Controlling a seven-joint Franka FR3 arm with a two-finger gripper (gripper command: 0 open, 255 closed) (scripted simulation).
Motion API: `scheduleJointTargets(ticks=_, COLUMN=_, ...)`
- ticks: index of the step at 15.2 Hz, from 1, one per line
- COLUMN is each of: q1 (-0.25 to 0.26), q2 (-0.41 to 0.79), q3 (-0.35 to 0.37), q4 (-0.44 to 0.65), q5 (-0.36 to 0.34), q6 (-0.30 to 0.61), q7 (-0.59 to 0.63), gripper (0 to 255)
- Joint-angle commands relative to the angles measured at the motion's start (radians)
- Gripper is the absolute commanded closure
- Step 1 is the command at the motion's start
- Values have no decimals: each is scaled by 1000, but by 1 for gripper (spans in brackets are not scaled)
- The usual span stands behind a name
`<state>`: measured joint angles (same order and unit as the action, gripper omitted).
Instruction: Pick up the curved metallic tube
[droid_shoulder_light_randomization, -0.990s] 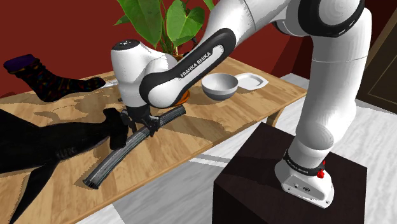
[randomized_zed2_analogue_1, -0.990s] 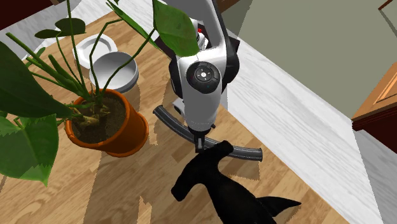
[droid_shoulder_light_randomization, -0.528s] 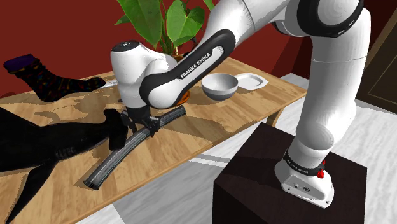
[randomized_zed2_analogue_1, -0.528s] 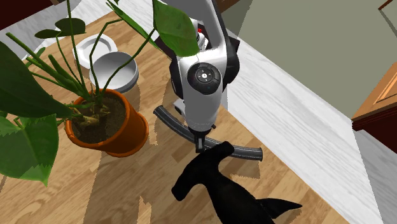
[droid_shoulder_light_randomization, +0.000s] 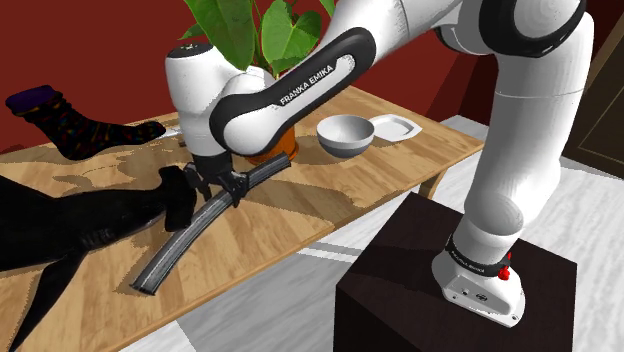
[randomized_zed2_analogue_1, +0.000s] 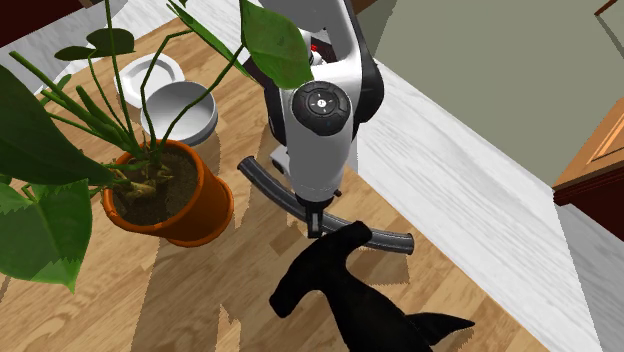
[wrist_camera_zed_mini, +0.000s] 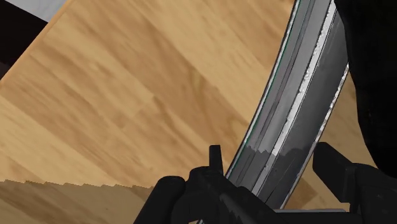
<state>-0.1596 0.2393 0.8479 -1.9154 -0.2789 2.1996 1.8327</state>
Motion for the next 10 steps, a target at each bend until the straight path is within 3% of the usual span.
scheduleJointTargets(ticks=1, q1=-6, q2=-14, q3=6, q4=15, q5=15, q6=-22, q7=-12, gripper=255)
scheduleJointTargets(ticks=10, q1=-18, q2=-51, q3=20, q4=76, q5=58, q6=-105, q7=-43, gripper=255)
